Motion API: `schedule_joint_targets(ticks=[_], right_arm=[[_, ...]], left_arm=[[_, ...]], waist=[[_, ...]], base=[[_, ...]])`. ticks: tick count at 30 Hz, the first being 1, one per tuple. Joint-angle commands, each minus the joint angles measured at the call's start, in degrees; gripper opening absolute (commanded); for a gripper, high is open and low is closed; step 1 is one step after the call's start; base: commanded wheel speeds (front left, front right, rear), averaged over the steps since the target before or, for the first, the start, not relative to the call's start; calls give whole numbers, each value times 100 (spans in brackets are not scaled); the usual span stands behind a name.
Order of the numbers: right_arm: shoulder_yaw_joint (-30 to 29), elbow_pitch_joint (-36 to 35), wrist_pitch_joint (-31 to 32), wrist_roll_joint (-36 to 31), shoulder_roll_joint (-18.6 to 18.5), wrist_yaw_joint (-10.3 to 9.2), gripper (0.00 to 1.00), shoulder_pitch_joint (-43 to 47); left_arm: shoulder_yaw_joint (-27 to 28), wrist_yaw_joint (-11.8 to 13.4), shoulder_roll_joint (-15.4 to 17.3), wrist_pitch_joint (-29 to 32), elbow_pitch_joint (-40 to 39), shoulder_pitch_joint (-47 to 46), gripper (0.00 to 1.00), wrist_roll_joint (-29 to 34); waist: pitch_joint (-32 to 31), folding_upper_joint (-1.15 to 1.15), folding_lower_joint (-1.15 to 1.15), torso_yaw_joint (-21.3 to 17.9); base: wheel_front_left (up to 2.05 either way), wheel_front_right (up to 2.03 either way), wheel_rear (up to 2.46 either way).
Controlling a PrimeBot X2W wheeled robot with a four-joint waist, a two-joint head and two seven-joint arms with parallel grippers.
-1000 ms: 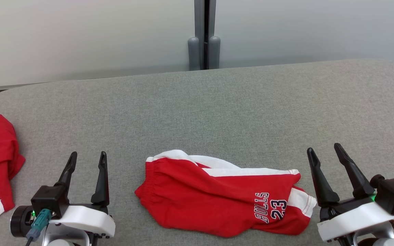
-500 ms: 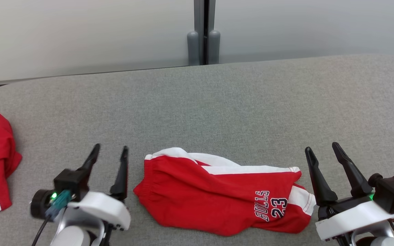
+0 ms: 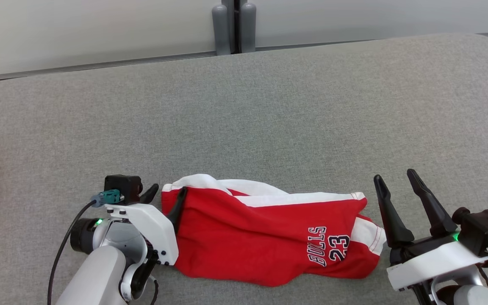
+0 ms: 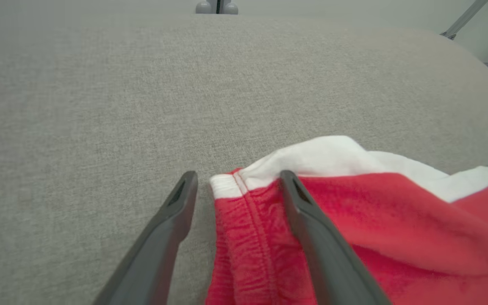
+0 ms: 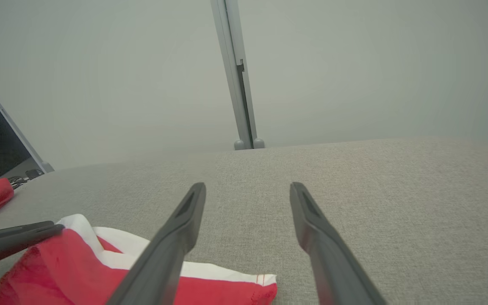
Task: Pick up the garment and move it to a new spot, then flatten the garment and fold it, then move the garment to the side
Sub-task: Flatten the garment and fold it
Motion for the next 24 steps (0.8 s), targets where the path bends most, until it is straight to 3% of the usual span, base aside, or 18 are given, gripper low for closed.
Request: schedule_joint_targets(ticks=[1,4,5,7,15,19,24], right_arm=[[-24,16,-28,22,14,-6,100,-30],[-25,51,-47,24,18,-6,100,-49],[-26,64,-53,26,20,-6,100,-62],[-29,70,-61,31,17,-6,100,-93],[-192,195,-95,56,-116,-6,100,-158],[-403,720,-12,102,-333,-3,100,-263],[-17,1499,83,335,-502,-4,100,-617]], left_arm=[[29,-1,46,53,62,-56,100,-28],[44,-47,36,107,170,-92,100,-106],[52,-72,26,124,197,-93,73,-155],[67,-101,25,50,168,-122,0,-167],[45,-113,81,-277,102,-204,0,-62],[-14,-91,50,-369,44,-264,0,-6],[-101,-67,-5,-448,-38,-313,0,63]], waist=[[15,0,0,-5],[37,0,0,-1],[41,0,0,5],[49,0,0,17],[104,0,0,46],[184,0,0,96],[343,0,0,214]], base=[[0,0,0],[0,0,0],[0,0,0],[0,0,0],[0,0,0],[0,0,0],[0,0,0]])
